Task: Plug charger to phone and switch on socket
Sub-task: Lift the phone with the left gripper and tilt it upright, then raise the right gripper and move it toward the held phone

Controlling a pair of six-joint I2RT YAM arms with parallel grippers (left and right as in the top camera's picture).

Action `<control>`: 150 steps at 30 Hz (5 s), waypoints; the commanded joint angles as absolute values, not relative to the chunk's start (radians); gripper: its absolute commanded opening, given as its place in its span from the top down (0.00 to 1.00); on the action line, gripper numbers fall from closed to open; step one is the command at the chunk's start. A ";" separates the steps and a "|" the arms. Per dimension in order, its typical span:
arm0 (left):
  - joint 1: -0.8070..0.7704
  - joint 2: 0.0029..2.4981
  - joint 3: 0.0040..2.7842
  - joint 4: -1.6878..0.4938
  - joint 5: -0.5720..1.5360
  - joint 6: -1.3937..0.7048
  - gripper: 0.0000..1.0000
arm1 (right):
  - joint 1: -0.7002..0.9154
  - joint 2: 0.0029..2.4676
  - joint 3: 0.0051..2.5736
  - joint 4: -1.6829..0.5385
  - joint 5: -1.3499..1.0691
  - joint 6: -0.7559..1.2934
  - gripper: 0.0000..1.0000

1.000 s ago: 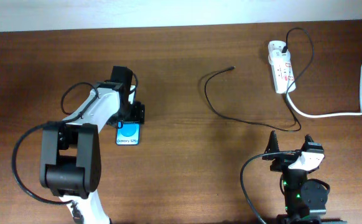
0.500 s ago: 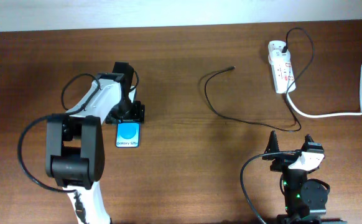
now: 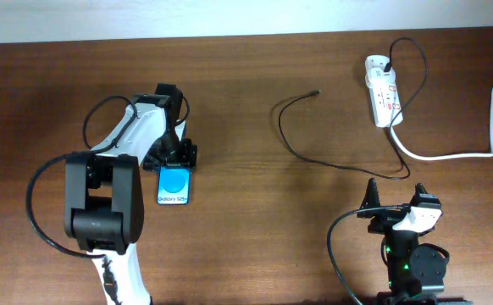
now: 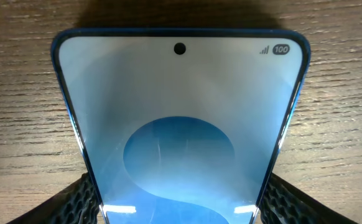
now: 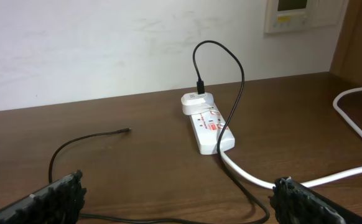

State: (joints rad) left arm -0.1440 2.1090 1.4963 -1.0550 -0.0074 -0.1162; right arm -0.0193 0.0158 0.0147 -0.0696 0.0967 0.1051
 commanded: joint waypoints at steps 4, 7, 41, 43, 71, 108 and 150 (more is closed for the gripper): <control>-0.142 2.037 1.525 -1.057 0.004 -0.142 0.65 | -0.025 0.007 0.006 -0.071 0.099 0.108 0.02; -0.142 1.982 1.525 -1.057 0.005 -0.142 0.65 | -0.025 0.007 0.006 -0.071 0.099 0.109 0.02; -0.226 1.565 1.525 -1.273 0.274 -0.503 0.70 | -0.025 0.007 0.006 -0.071 0.099 0.108 0.02; -0.247 1.565 1.525 -1.272 0.274 -0.542 0.70 | -0.025 0.007 0.006 -0.071 0.099 0.109 0.02; -0.294 1.565 1.525 -1.227 0.274 -0.653 0.68 | -0.025 0.007 0.006 -0.070 -0.078 0.113 0.02; -0.294 1.679 1.525 -1.179 0.435 -0.688 0.64 | -0.025 0.007 0.006 -0.119 -1.193 0.827 0.02; -0.252 1.687 1.525 -1.171 0.921 -0.681 0.61 | -0.025 0.007 0.006 -0.134 -1.166 0.736 0.02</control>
State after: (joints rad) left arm -0.2573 1.6825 1.4994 -1.1732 0.8684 -0.6785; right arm -0.0193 0.0158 0.0143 -0.1307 -1.1786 0.7547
